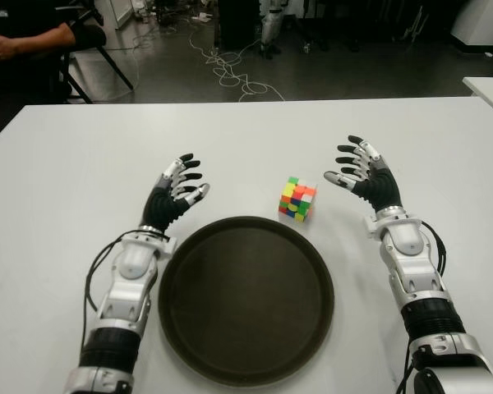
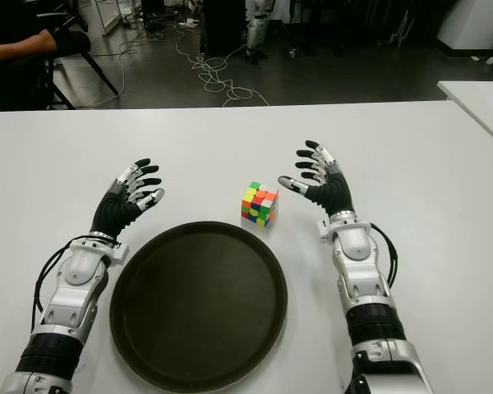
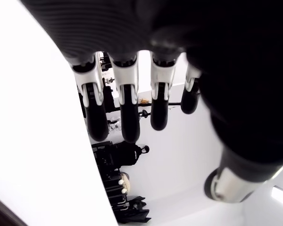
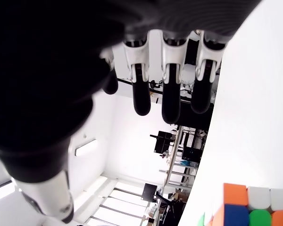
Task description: Pick up the Rubik's Cube and put it in the plate
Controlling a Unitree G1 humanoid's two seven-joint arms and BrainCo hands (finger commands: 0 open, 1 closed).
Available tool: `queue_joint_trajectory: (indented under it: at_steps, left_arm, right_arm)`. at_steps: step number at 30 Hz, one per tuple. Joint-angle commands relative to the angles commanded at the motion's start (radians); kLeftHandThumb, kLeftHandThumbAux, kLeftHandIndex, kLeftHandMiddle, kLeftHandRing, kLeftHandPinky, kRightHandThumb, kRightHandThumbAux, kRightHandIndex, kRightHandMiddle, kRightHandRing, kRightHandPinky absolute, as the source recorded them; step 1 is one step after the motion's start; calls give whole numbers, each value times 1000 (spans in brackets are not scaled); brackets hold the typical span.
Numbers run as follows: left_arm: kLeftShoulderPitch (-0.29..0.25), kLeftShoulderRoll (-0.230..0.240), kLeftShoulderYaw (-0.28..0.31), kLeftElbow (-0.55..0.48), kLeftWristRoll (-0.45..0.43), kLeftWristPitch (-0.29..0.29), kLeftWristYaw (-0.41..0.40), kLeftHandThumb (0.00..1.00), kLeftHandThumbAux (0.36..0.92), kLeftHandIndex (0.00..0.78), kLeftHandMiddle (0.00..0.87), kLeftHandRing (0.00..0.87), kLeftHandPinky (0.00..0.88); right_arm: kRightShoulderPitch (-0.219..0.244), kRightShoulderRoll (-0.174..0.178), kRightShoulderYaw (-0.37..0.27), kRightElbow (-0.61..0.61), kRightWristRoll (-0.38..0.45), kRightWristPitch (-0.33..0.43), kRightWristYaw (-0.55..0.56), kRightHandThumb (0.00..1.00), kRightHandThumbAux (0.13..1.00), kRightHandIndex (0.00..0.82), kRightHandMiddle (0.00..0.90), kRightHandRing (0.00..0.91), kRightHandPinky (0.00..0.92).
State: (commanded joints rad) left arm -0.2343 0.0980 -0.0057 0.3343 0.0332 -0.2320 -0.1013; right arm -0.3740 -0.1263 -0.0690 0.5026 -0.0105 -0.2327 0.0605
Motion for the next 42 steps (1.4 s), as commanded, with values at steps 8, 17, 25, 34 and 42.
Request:
queue_joint_trajectory:
  at_steps: [8, 17, 25, 34, 42]
  left_arm:
    - [-5, 1, 2, 18, -6, -21, -13, 205, 694, 98, 165, 191, 235]
    - [-9, 1, 7, 38, -7, -42, -15, 195, 705, 91, 147, 176, 209]
    - [-12, -1, 11, 41, -6, -40, -9, 190, 708, 83, 145, 175, 223]
    - [-14, -7, 15, 49, 1, -49, 11, 187, 720, 75, 124, 153, 190]
    - [-7, -20, 8, 51, 8, -58, 40, 196, 695, 87, 122, 152, 194]
  right_arm:
    - [0, -1, 2, -1, -5, 1, -5, 63, 760, 154, 245, 260, 286]
    - [1, -1, 4, -1, -9, 1, -8, 57, 753, 157, 245, 255, 281]
    - [2, 1, 3, -6, -4, 4, -6, 58, 765, 155, 236, 249, 281]
    - [-1, -5, 3, 9, -3, -11, 2, 62, 753, 151, 234, 250, 279]
    - [4, -23, 0, -49, -28, -25, -16, 63, 747, 149, 226, 241, 258]
